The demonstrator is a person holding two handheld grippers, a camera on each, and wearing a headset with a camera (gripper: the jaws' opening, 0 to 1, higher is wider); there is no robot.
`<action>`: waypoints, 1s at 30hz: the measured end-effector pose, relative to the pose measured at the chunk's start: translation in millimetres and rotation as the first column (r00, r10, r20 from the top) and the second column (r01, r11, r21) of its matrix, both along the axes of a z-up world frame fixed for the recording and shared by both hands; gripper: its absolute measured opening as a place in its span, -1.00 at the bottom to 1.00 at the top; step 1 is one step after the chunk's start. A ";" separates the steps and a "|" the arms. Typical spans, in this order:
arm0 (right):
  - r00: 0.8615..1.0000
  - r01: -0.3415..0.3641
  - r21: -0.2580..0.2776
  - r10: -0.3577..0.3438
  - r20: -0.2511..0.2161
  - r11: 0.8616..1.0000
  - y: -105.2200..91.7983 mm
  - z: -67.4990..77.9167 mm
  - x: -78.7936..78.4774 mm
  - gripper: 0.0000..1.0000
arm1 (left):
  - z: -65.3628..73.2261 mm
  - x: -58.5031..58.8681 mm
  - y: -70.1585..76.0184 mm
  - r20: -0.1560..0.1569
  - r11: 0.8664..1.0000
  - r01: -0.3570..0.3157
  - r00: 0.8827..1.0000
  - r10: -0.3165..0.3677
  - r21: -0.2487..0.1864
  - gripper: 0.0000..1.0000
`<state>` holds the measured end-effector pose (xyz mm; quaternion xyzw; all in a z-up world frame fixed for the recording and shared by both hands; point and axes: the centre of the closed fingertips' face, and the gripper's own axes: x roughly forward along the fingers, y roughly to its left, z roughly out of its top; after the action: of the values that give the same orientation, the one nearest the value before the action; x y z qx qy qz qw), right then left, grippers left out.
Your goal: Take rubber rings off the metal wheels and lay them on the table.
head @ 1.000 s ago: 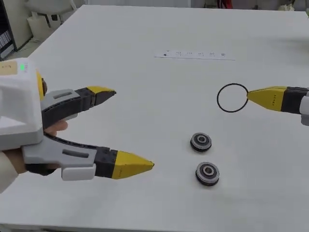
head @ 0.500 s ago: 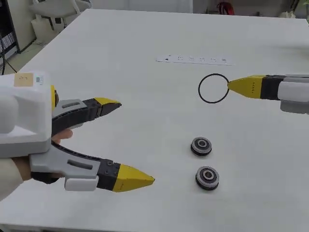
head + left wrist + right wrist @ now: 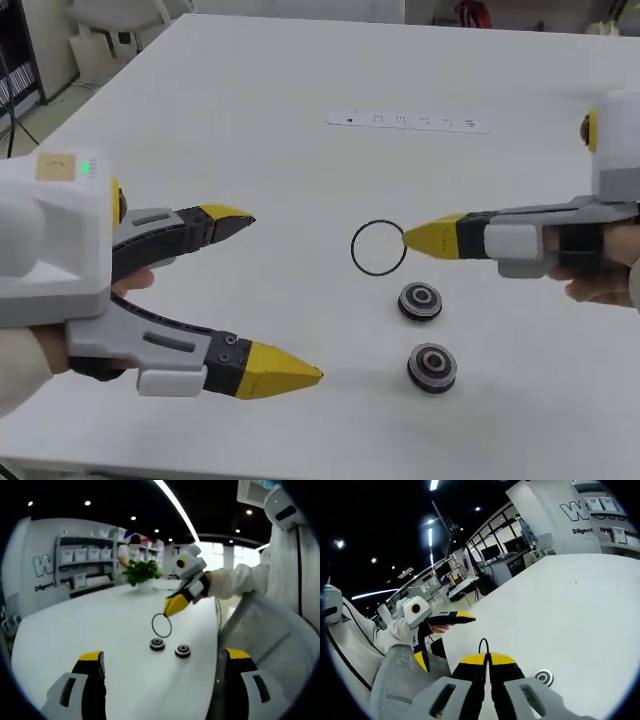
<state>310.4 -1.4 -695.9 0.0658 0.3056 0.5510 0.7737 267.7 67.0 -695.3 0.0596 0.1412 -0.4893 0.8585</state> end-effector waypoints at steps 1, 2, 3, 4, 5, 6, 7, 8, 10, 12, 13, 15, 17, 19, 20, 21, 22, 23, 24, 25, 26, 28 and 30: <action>1.000 -0.005 -0.007 0.005 -0.008 1.000 0.5 -3.8 -1.2 -1.00 | -0.3 0.0 -0.2 -0.003 1.000 0.000 1.000 0.000 -0.003 1.00; 1.000 -0.007 -0.009 0.007 -0.012 1.000 1.0 -5.7 -2.2 -1.00 | -0.6 -0.3 -0.5 -0.007 1.000 0.000 1.000 0.000 -0.005 1.00; 1.000 -0.007 -0.011 0.007 -0.021 1.000 1.5 -7.9 -2.8 -1.00 | -1.3 -0.6 -0.7 -0.011 1.000 0.001 1.000 -0.001 -0.006 1.00; 0.999 -0.010 -0.014 0.009 -0.033 1.000 2.2 -10.9 -3.9 -1.00 | -2.2 -1.1 -1.1 -0.014 1.000 0.003 1.000 -0.003 -0.005 1.00; 0.999 -0.013 -0.017 0.012 -0.038 1.000 2.9 -12.8 -4.9 -1.00 | -2.8 -1.4 -1.4 -0.015 1.000 0.004 1.000 -0.004 -0.002 1.00; 0.999 -0.016 -0.021 0.015 -0.045 1.000 3.6 -15.5 -6.4 -1.00 | -3.3 -1.7 -1.8 -0.015 1.000 0.006 1.000 -0.006 0.000 1.00; 0.999 -0.019 -0.024 0.018 -0.051 1.000 4.2 -17.7 -7.4 -1.00 | -3.4 -1.9 -2.3 -0.016 1.000 0.007 1.000 -0.007 -0.001 1.00; 0.998 -0.022 -0.028 0.021 -0.059 0.999 5.0 -20.6 -9.5 -1.00 | -3.3 -2.1 -2.6 -0.017 1.000 0.008 1.000 -0.008 -0.002 1.00; 0.997 -0.034 -0.038 0.031 -0.073 0.999 6.3 -26.0 -13.3 -1.00 | -3.8 -2.5 -3.3 -0.020 1.000 0.009 1.000 -0.010 -0.004 1.00; 0.996 -0.039 -0.045 0.035 -0.081 0.998 7.1 -30.2 -15.5 -1.00 | -4.6 -3.1 -4.0 -0.024 1.000 0.012 1.000 -0.012 -0.003 1.00; 0.995 -0.042 -0.050 0.038 -0.092 0.998 7.8 -33.6 -17.8 -1.00 | -5.2 -3.5 -4.4 -0.027 1.000 0.013 1.000 -0.013 -0.003 1.00; 0.994 -0.053 -0.058 0.047 -0.103 0.997 9.1 -39.2 -22.6 -1.00 | -6.4 -4.3 -4.9 -0.031 1.000 0.016 0.999 -0.016 0.001 1.00; 0.991 -0.064 -0.069 0.056 -0.119 0.996 10.2 -45.4 -26.7 -1.00 | -6.6 -4.8 -5.2 -0.032 1.000 0.016 0.999 -0.016 0.002 1.00; 0.989 -0.070 -0.076 0.060 -0.133 0.995 11.2 -50.3 -29.4 -1.00 | -6.4 -5.1 -5.5 -0.031 1.000 0.017 0.999 -0.017 0.000 1.00; 0.988 -0.076 -0.081 0.064 -0.140 0.994 11.5 -52.7 -31.1 -1.00 | -6.3 -5.2 -5.6 -0.031 1.000 0.017 0.999 -0.017 -0.001 1.00; 0.987 -0.085 -0.094 0.071 -0.143 0.992 12.1 -56.6 -33.9 -1.00 | -6.4 -5.8 -5.9 -0.033 1.000 0.018 0.999 -0.019 -0.003 1.00; 0.987 -0.087 -0.099 0.072 -0.144 0.991 12.3 -58.2 -34.7 -1.00 | -6.7 -6.2 -6.1 -0.035 1.000 0.020 0.999 -0.020 -0.002 1.00; 0.987 -0.089 -0.103 0.074 -0.144 0.991 12.6 -59.4 -35.5 -1.00 | -6.8 -6.7 -6.4 -0.034 1.000 0.022 0.999 -0.022 -0.001 1.00; 0.987 -0.092 -0.109 0.076 -0.144 0.990 12.7 -61.5 -35.9 -1.00 | -6.6 -7.1 -6.8 -0.031 1.000 0.024 0.999 -0.024 0.000 1.00; 0.986 -0.092 -0.114 0.075 -0.146 0.989 12.6 -63.0 -36.2 -1.00 | -6.5 -7.6 -7.2 -0.030 1.000 0.026 0.999 -0.026 0.000 1.00; 0.986 -0.092 -0.120 0.074 -0.146 0.988 12.3 -65.0 -36.4 -1.00 | -6.8 -7.9 -7.5 -0.031 1.000 0.028 0.999 -0.028 0.001 1.00; 0.987 -0.091 -0.126 0.072 -0.146 0.988 11.7 -66.8 -36.2 -1.00 | -8.2 -8.9 -8.3 -0.037 0.999 0.032 0.999 -0.032 0.005 1.00; 0.986 -0.084 -0.134 0.063 -0.153 0.987 10.8 -70.9 -35.8 -1.00 | -8.9 -9.9 -9.0 -0.038 0.999 0.038 0.999 -0.038 0.007 1.00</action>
<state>274.6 9.4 -766.7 0.0408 0.4026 0.5498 0.7307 257.8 58.0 -704.2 0.0564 0.1581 -0.5059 0.8461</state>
